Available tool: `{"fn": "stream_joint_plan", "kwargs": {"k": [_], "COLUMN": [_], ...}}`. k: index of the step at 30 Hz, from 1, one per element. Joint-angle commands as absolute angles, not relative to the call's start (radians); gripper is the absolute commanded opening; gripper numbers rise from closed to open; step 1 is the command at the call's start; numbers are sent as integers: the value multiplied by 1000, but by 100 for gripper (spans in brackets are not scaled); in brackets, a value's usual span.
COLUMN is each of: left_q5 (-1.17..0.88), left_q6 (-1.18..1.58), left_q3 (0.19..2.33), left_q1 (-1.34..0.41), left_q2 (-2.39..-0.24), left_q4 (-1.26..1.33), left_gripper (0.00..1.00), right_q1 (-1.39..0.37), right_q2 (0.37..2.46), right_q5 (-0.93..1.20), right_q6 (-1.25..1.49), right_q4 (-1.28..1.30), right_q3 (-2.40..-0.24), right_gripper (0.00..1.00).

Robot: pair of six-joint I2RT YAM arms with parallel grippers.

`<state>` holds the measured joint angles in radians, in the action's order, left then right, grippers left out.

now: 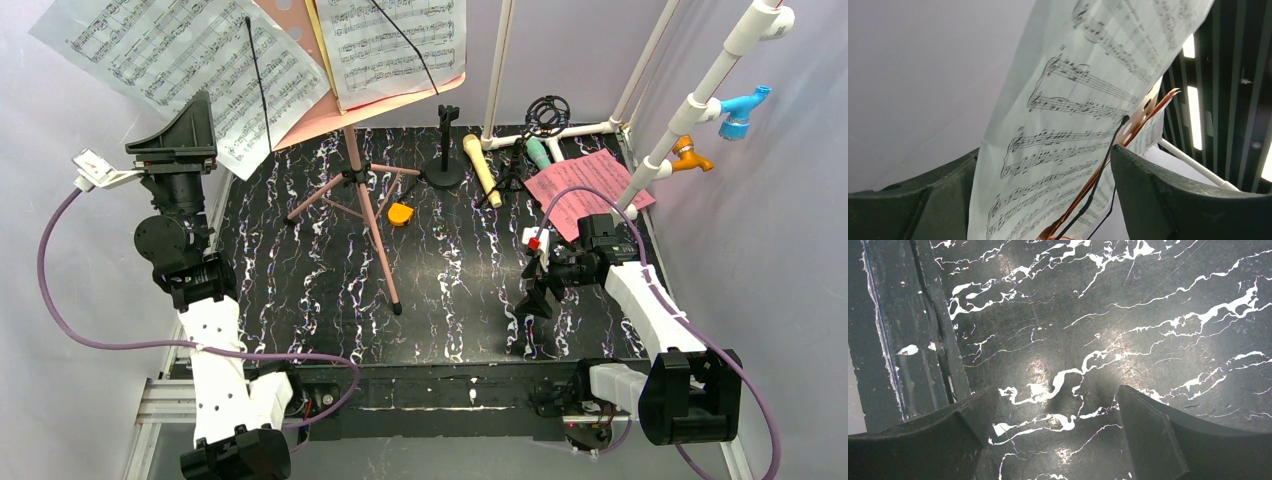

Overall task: Pack up the instrument practice props
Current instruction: Pick up the sheet music from the music stand.

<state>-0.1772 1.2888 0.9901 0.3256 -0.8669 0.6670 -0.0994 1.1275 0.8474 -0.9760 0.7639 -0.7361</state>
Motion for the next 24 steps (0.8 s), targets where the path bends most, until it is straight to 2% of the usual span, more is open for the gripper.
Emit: {"fn": "stream_joint_plan", "kwargs": {"k": [1, 7, 12, 14, 17, 20, 24], "left_q5": [-154, -64, -27, -25, -17, -17, -21], "left_q6": [1184, 1127, 1108, 1100, 1088, 1059, 969], "left_q3": [1054, 1044, 1042, 1048, 1060, 1078, 1124], "left_q1": [332, 331, 331, 332, 332, 332, 330], "left_q2": [-846, -804, -781, -779, -776, -771, -757], "left_q4": [722, 702, 685, 679, 655, 618, 570], "left_gripper": [81, 79, 63, 53, 29, 12, 0], "right_q1": [-95, -95, -95, -95, -95, -95, -94], "right_q2": [1126, 1130, 1137, 1137, 1135, 1134, 1137], "right_q5": [868, 868, 869, 868, 868, 868, 868], "right_q6": [-992, -994, -996, -996, -996, -996, -996], "right_q4": [782, 783, 784, 784, 784, 784, 784], "right_q3": [-727, -726, -726, -726, -726, -724, -724], "right_gripper": [98, 98, 98, 99, 98, 98, 98]}}
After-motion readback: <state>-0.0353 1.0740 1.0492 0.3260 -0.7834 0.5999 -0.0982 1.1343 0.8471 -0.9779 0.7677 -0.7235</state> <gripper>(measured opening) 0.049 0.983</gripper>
